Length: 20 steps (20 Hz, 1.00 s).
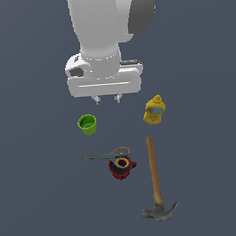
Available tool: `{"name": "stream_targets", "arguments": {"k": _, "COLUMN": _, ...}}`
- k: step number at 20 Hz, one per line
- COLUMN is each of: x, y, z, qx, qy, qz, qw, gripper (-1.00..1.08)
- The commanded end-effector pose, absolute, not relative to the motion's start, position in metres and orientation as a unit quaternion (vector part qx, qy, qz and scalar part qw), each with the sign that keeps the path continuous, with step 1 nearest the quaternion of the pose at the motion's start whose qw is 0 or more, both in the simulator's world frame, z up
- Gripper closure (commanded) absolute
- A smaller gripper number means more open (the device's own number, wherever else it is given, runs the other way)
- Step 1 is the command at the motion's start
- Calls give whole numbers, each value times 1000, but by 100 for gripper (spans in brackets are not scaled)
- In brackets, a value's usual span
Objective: Pick up a designated object from a clutter of objects.
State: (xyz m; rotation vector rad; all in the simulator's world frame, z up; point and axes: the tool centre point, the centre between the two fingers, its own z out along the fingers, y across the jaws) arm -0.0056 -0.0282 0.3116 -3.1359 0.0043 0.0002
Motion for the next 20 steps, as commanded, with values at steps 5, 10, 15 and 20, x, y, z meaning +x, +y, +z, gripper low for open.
{"name": "stream_targets", "arguments": {"k": 5, "x": -12, "y": -54, "z": 279, "qx": -1000, "qy": 26, "qz": 0, "qw": 11, "gripper": -20}}
{"name": "stream_targets", "arguments": {"k": 10, "x": -24, "y": -86, "z": 239, "qx": -998, "qy": 58, "qz": 0, "qw": 19, "gripper": -20}}
{"name": "stream_targets", "arguments": {"k": 15, "x": -48, "y": -125, "z": 193, "qx": -995, "qy": 101, "qz": -1, "qw": 24, "gripper": -20}}
{"name": "stream_targets", "arguments": {"k": 20, "x": -79, "y": -159, "z": 152, "qx": -989, "qy": 143, "qz": -2, "qw": 24, "gripper": -20}}
